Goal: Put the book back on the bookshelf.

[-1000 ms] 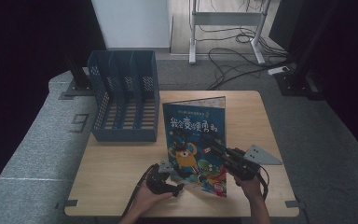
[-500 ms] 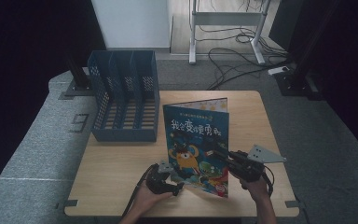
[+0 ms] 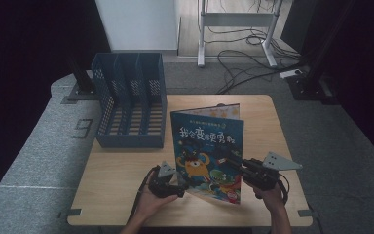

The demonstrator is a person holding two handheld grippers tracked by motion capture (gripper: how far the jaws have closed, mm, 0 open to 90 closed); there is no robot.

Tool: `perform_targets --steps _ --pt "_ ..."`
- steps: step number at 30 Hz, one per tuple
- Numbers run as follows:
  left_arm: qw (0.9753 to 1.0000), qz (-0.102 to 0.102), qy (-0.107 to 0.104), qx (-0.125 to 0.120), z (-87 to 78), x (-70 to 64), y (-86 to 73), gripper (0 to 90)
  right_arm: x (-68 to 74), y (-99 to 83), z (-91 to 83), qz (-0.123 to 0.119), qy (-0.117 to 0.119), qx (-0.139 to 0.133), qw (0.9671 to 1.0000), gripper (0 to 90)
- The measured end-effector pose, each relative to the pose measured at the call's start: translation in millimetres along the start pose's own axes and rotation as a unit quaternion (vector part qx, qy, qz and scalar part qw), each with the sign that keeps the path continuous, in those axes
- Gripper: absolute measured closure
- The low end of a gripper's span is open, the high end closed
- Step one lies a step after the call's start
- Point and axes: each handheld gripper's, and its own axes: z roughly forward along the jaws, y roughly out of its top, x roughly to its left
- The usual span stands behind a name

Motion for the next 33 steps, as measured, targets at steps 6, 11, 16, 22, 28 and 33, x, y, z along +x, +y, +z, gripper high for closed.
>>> perform_targets --steps 6,11,16,22,28,33 --pt "0.9992 0.023 0.006 -0.032 -7.2 -0.1 26.2 19.7 2.1 -1.1 -4.1 -0.019 0.007 0.006 0.9998 78.0" --pt "0.9978 0.034 -0.006 -0.056 -12.7 -0.2 41.7 21.2 0.9 -2.6 -4.9 -0.018 0.011 0.004 0.9998 78.0" --pt "0.9968 0.03 -0.021 -0.07 -14.5 3.7 51.2 21.0 0.1 -4.3 -5.6 -0.019 0.004 0.005 0.9998 76.4" --pt "0.9957 0.022 -0.039 -0.081 -13.8 8.8 56.5 21.1 -2.6 -7.3 -5.1 -0.015 0.0 0.002 0.9999 75.6" --pt "0.9947 0.035 -0.037 -0.089 -17.6 11.0 66.9 22.6 -4.7 -10.3 -5.5 -0.018 -0.014 0.008 0.9997 72.9" --pt "0.993 0.038 -0.04 -0.104 -22.9 11.8 70.4 26.4 -8.1 -13.4 -6.7 -0.014 -0.009 0.005 0.9998 72.6"
